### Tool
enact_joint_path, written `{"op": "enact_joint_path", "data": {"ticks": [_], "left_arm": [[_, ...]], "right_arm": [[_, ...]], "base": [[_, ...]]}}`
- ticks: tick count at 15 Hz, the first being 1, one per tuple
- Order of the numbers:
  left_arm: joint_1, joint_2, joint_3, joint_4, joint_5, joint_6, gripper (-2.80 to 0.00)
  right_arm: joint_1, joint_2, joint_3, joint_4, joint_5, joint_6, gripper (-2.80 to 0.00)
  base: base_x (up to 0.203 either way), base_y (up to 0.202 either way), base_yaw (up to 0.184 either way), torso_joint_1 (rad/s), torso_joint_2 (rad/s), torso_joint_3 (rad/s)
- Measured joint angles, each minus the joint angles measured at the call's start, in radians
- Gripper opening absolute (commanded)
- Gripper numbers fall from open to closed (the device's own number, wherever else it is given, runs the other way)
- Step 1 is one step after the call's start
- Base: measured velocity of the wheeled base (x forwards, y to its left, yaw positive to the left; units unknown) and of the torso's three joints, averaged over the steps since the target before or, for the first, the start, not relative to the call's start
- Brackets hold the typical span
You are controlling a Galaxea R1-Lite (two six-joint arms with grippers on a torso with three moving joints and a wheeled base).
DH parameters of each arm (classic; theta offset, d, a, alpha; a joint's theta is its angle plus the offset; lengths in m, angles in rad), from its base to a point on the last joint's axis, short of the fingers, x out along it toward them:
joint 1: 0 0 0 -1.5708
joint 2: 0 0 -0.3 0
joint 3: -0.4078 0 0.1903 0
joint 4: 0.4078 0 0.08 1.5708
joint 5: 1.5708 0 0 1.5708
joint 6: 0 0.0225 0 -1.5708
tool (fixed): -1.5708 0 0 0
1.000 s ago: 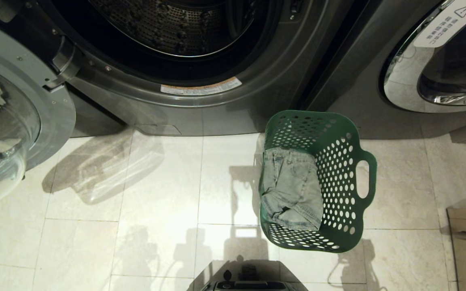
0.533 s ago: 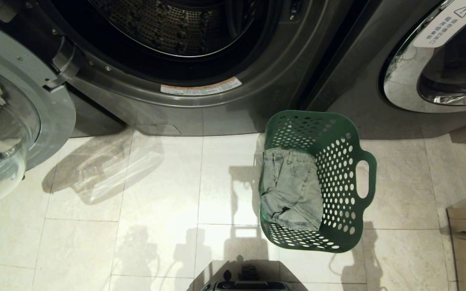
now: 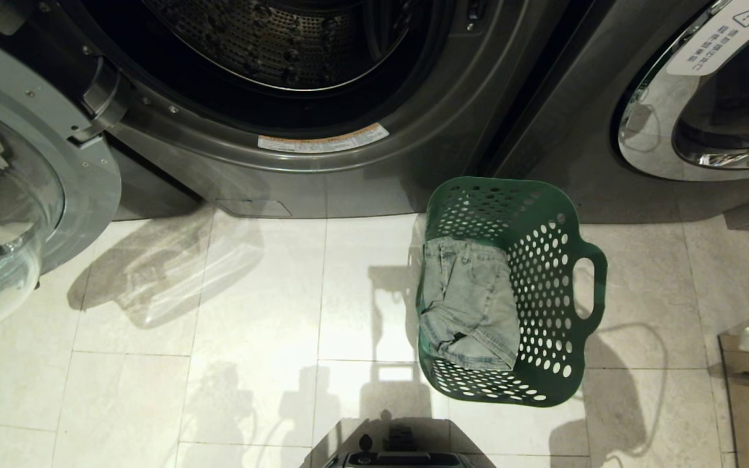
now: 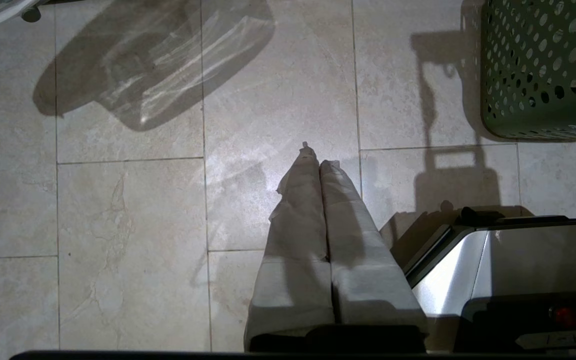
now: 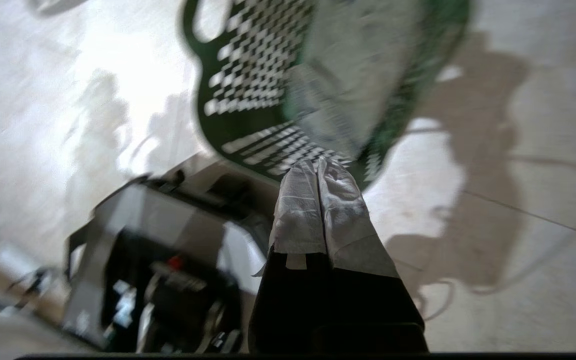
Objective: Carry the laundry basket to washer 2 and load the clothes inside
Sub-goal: Place the clothes into the washing machine
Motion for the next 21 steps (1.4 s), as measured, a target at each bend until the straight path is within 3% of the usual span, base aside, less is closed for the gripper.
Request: {"op": "enact_joint_path", "data": {"ticks": [3, 10, 14, 21], "left_arm": [[0.0, 0.0, 0.0, 0.0, 0.0, 0.0, -2.8], [0.0, 0.0, 0.0, 0.0, 0.0, 0.0, -2.8], [0.0, 0.0, 0.0, 0.0, 0.0, 0.0, -2.8], [0.0, 0.0, 0.0, 0.0, 0.0, 0.0, -2.8]], "right_arm": [[0.126, 0.157, 0.03, -0.067, 0.02, 0.024, -2.8], [0.164, 0.695, 0.056, -0.565, -0.065, 0.053, -2.8], [0.155, 0.933, -0.075, -0.644, -0.098, 0.056, -2.8], [0.108, 1.126, -0.137, -0.711, -0.131, 0.056, -2.8]], "base": [[0.0, 0.0, 0.0, 0.0, 0.0, 0.0], [0.0, 0.0, 0.0, 0.0, 0.0, 0.0], [0.0, 0.0, 0.0, 0.0, 0.0, 0.0], [0.0, 0.0, 0.0, 0.0, 0.0, 0.0]]}}
